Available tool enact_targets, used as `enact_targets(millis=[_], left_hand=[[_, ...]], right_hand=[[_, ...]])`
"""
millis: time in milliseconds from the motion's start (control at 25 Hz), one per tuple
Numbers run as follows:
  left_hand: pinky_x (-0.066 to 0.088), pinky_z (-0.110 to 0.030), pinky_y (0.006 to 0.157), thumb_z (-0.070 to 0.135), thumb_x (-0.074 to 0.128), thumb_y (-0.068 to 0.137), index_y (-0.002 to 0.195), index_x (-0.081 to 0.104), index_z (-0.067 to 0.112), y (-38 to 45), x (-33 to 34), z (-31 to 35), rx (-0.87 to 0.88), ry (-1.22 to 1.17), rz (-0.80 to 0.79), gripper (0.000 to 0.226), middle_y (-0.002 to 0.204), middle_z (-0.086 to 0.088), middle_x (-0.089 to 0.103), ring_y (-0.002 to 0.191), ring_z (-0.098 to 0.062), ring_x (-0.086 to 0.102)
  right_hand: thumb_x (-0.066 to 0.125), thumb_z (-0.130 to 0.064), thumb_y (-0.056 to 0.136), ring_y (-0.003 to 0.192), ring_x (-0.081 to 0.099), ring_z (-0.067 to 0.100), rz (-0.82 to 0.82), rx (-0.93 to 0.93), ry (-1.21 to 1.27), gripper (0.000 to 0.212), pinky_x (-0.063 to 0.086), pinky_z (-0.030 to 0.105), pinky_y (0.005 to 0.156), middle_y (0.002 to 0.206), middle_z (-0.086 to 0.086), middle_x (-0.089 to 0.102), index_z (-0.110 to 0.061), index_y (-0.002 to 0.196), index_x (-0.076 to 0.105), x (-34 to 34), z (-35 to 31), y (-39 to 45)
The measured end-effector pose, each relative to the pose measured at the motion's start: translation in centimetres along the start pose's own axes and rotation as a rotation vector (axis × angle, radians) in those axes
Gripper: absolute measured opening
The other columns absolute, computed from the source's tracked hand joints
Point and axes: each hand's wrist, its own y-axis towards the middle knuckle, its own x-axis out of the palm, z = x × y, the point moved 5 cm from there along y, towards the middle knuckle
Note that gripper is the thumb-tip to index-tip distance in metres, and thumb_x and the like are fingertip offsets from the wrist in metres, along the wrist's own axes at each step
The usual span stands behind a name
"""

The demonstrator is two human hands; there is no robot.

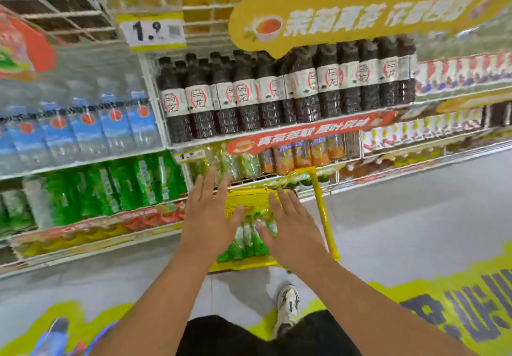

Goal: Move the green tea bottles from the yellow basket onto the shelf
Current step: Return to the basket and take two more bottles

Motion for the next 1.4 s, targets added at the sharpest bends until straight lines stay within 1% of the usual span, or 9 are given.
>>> enact_targets(millis=[200, 320, 480, 600, 840, 1000, 1160, 1280, 1400], left_hand=[[0.021, -0.051, 0.124, 0.067, 0.029, 0.095, 0.162, 0.025, 0.024, 3.1, 7.9, -1.8, -0.131, 0.07, -0.053, 0.079, 0.171, -0.009, 0.01, 0.156, -0.034, 0.015], [0.019, -0.05, 0.126, 0.066, 0.033, 0.098, 0.163, 0.016, 0.027, 3.9, 15.4, -5.2, -0.209, 0.068, -0.118, 0.077, 0.172, -0.005, 0.003, 0.158, -0.031, 0.006], [0.017, -0.051, 0.126, 0.06, 0.045, 0.098, 0.163, 0.016, 0.026, 4.1, 26.1, -10.0, -0.229, 0.068, -0.202, 0.08, 0.171, -0.009, 0.008, 0.157, -0.035, 0.006], [0.014, -0.053, 0.126, 0.064, 0.038, 0.095, 0.163, 0.017, 0.024, 3.5, 33.0, -13.2, -0.253, 0.097, -0.244, 0.082, 0.17, -0.014, 0.013, 0.155, -0.04, 0.014], [0.013, -0.046, 0.125, 0.06, 0.053, 0.096, 0.163, -0.001, 0.03, 3.3, 42.5, -18.0, -0.512, -0.053, -0.376, 0.091, 0.172, -0.005, -0.004, 0.157, -0.031, 0.002], [0.021, -0.047, 0.124, 0.055, 0.06, 0.095, 0.164, 0.005, 0.019, 3.7, 46.7, -20.7, -0.654, -0.11, -0.412, 0.095, 0.17, -0.013, 0.011, 0.156, -0.035, 0.013], [0.039, -0.048, 0.115, 0.049, 0.067, 0.093, 0.163, 0.0, 0.015, 3.7, 49.7, -21.9, -0.815, -0.265, -0.414, 0.103, 0.166, -0.015, 0.026, 0.148, -0.039, 0.034], [0.051, -0.043, 0.101, 0.044, 0.072, 0.091, 0.158, 0.022, 0.007, 3.9, 51.4, -22.8, -0.889, -0.238, -0.413, 0.091, 0.15, -0.017, 0.05, 0.132, -0.039, 0.054], [0.053, -0.038, 0.077, 0.045, 0.078, 0.086, 0.135, 0.046, 0.001, 4.3, 52.4, -23.8, -0.951, -0.192, -0.427, 0.073, 0.126, -0.018, 0.064, 0.108, -0.038, 0.065]], right_hand=[[0.01, -0.07, 0.09, 0.157, 0.007, 0.027, -0.085, -0.05, 0.026, 0.089, 0.024, 0.048, 0.123, 0.17, 0.005, 0.015, -0.018, 0.162, 0.02, 6.9, 4.7, 5.7], [0.007, -0.071, 0.09, 0.158, 0.003, 0.025, -0.13, -0.029, 0.064, 0.088, 0.016, 0.044, 0.126, 0.171, 0.004, 0.009, -0.021, 0.163, 0.012, 13.5, 7.3, 8.8], [0.028, -0.061, 0.101, 0.157, 0.001, 0.024, -0.224, 0.021, 0.06, 0.078, 0.016, 0.041, 0.126, 0.171, 0.004, 0.006, -0.019, 0.163, 0.008, 23.9, 10.3, 12.7], [0.032, -0.058, 0.102, 0.157, 0.005, 0.027, -0.281, 0.063, 0.073, 0.076, 0.018, 0.042, 0.125, 0.17, 0.008, 0.012, -0.016, 0.162, 0.01, 31.0, 12.0, 14.4], [0.039, -0.058, 0.101, 0.156, 0.01, 0.027, -0.342, 0.185, 0.213, 0.082, 0.022, 0.043, 0.123, 0.17, 0.008, 0.011, -0.013, 0.162, 0.007, 40.3, 14.4, 16.9], [0.052, -0.054, 0.098, 0.153, 0.02, 0.033, -0.319, 0.322, 0.328, 0.087, 0.037, 0.049, 0.116, 0.167, 0.013, 0.015, -0.012, 0.162, 0.009, 43.9, 15.4, 18.3], [0.068, -0.047, 0.091, 0.143, 0.037, 0.039, -0.292, 0.486, 0.499, 0.095, 0.046, 0.051, 0.109, 0.155, 0.02, 0.032, -0.011, 0.16, 0.013, 46.6, 15.8, 18.9], [0.075, -0.041, 0.087, 0.134, 0.048, 0.038, -0.283, 0.581, 0.54, 0.092, 0.05, 0.049, 0.102, 0.146, 0.018, 0.043, -0.008, 0.155, 0.024, 48.1, 16.5, 19.3], [0.081, -0.039, 0.083, 0.1, 0.063, 0.028, -0.27, 0.625, 0.563, 0.071, 0.051, 0.036, 0.074, 0.113, 0.007, 0.058, -0.005, 0.133, 0.045, 48.8, 17.2, 19.7]])
